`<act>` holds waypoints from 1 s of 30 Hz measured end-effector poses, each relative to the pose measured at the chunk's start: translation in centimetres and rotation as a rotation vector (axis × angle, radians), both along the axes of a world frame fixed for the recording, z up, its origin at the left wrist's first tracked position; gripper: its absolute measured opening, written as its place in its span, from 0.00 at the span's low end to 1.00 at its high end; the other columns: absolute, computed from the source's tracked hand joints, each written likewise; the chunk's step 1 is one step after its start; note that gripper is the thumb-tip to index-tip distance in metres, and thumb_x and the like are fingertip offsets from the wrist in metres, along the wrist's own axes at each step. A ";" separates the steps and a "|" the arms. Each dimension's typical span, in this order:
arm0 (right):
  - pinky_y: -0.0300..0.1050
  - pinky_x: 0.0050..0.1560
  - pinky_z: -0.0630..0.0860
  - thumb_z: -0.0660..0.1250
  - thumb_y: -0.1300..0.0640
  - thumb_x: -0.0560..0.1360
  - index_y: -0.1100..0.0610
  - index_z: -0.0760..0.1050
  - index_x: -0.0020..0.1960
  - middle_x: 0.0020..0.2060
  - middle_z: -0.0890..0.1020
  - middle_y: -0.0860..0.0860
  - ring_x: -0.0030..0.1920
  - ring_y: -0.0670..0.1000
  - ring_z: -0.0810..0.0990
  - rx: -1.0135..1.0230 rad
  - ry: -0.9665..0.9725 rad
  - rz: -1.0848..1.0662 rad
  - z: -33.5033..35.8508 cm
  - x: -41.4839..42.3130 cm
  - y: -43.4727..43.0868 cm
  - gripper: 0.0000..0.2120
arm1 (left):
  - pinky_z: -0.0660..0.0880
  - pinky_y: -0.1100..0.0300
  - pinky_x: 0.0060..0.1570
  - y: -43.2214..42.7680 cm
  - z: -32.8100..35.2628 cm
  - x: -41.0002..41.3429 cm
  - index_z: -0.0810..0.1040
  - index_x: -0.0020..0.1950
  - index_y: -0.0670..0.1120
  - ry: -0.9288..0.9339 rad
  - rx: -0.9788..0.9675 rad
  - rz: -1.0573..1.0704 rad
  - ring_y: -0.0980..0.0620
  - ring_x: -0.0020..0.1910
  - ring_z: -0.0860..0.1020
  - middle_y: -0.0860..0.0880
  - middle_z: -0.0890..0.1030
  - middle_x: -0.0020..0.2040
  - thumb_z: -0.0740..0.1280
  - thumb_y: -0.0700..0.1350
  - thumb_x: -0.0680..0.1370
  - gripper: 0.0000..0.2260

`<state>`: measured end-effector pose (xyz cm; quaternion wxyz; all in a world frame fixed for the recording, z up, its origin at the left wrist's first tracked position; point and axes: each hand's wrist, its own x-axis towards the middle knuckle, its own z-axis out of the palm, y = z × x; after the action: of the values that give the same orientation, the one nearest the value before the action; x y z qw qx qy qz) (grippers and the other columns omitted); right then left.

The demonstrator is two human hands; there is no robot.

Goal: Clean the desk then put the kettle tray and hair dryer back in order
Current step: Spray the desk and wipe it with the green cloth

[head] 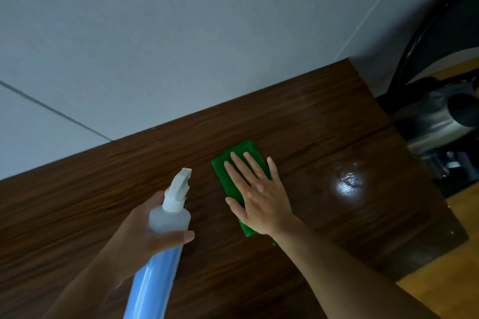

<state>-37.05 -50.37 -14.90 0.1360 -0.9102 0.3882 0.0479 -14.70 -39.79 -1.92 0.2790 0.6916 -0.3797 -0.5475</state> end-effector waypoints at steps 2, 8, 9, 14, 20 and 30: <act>0.67 0.78 0.51 0.51 0.35 0.81 0.48 0.52 0.82 0.82 0.52 0.48 0.82 0.53 0.49 0.001 0.017 -0.018 -0.1 -3.5 -3.4 0.34 | 0.79 0.45 0.56 -2.0 -0.2 -2.4 0.77 0.54 0.65 -0.037 0.012 -0.004 0.47 0.51 0.82 0.55 0.84 0.51 0.77 0.60 0.58 0.26; 0.66 0.78 0.50 0.49 0.35 0.81 0.49 0.51 0.83 0.82 0.53 0.49 0.82 0.54 0.51 -0.066 0.073 -0.158 0.1 -13.9 -12.0 0.35 | 0.81 0.46 0.49 -7.3 0.3 -8.4 0.77 0.60 0.60 -0.035 -0.014 0.108 0.42 0.48 0.82 0.44 0.82 0.50 0.81 0.67 0.52 0.38; 0.66 0.78 0.50 0.49 0.35 0.81 0.49 0.50 0.83 0.82 0.53 0.49 0.82 0.54 0.51 -0.075 0.087 -0.191 0.1 -15.4 -13.1 0.35 | 0.81 0.45 0.48 -8.1 0.6 -8.8 0.77 0.61 0.59 -0.029 -0.028 0.128 0.41 0.48 0.82 0.44 0.81 0.49 0.80 0.68 0.52 0.40; 0.68 0.77 0.52 0.48 0.35 0.81 0.51 0.50 0.83 0.82 0.54 0.51 0.81 0.57 0.53 -0.083 0.140 -0.320 0.3 -19.5 -16.9 0.35 | 0.82 0.46 0.47 -10.6 2.8 -8.3 0.77 0.60 0.57 -0.059 -0.082 0.135 0.42 0.47 0.82 0.45 0.81 0.47 0.79 0.70 0.51 0.41; 0.69 0.76 0.55 0.47 0.34 0.79 0.54 0.50 0.82 0.82 0.55 0.55 0.81 0.60 0.54 -0.083 0.118 -0.357 -0.1 -18.3 -16.1 0.38 | 0.79 0.55 0.44 -8.1 3.0 -4.9 0.77 0.60 0.53 -0.097 -0.032 0.138 0.44 0.47 0.82 0.47 0.81 0.47 0.80 0.58 0.58 0.33; 0.70 0.76 0.54 0.49 0.35 0.79 0.58 0.49 0.82 0.82 0.52 0.57 0.81 0.64 0.52 -0.025 0.078 -0.324 0.2 -8.9 -7.0 0.40 | 0.79 0.58 0.44 4.2 0.5 1.1 0.77 0.59 0.53 -0.085 0.114 0.155 0.50 0.45 0.81 0.48 0.81 0.47 0.78 0.56 0.60 0.29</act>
<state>-45.93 -57.38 -14.75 0.1154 -0.8348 0.5354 0.0557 -13.64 -35.60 -1.46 0.2644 0.7562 -0.3047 -0.5152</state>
